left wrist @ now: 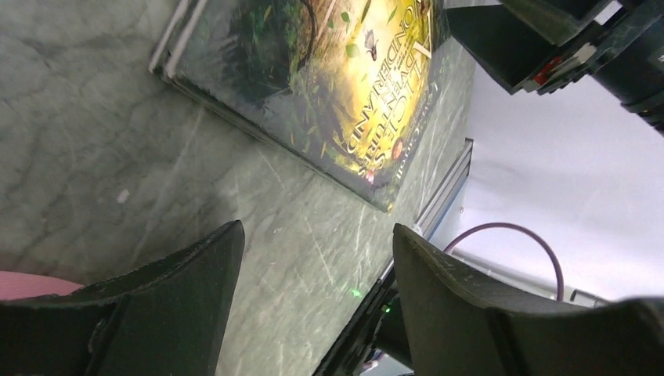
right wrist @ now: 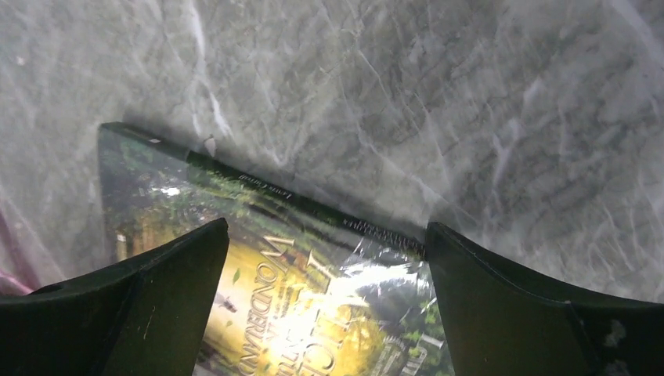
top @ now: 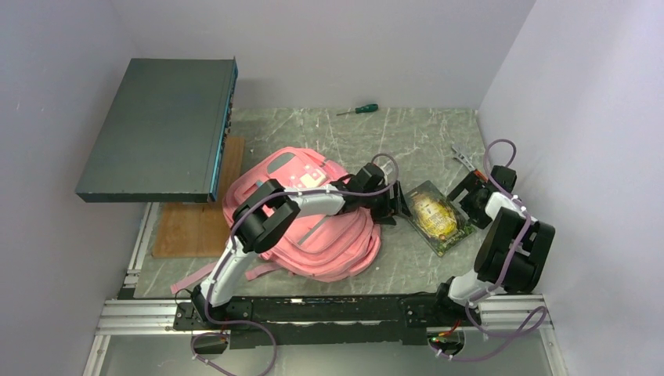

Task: Pack the student bag
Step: Pick up the book from the center of the board.

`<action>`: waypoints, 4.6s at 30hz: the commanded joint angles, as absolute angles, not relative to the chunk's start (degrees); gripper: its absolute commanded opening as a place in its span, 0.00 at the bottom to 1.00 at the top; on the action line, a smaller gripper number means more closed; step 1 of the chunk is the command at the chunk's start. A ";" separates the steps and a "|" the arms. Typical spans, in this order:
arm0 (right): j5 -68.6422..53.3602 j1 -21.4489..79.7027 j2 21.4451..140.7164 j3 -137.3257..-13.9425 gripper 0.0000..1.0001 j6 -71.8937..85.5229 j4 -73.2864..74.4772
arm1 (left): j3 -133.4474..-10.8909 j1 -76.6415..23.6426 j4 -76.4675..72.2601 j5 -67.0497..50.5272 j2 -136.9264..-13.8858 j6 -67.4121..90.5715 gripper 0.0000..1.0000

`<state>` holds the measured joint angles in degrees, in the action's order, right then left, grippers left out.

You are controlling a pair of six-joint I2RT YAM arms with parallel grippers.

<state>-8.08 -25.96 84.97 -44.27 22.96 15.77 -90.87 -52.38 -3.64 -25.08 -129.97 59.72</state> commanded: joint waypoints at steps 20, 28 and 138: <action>-34.55 -24.34 79.71 -29.75 0.71 25.83 10.11 | -101.39 -48.43 5.17 -19.06 -130.55 60.20 0.44; -39.00 -19.80 84.30 -30.66 0.58 25.10 8.12 | -103.62 -49.40 6.82 -22.74 -127.46 58.76 0.30; -36.57 7.03 74.58 -26.82 0.72 33.00 4.39 | -57.88 -52.82 -2.25 -7.77 -93.42 73.55 0.00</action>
<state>-34.22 5.34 75.61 -25.12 35.20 -2.09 -59.72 -55.33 7.25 -8.91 -95.31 75.96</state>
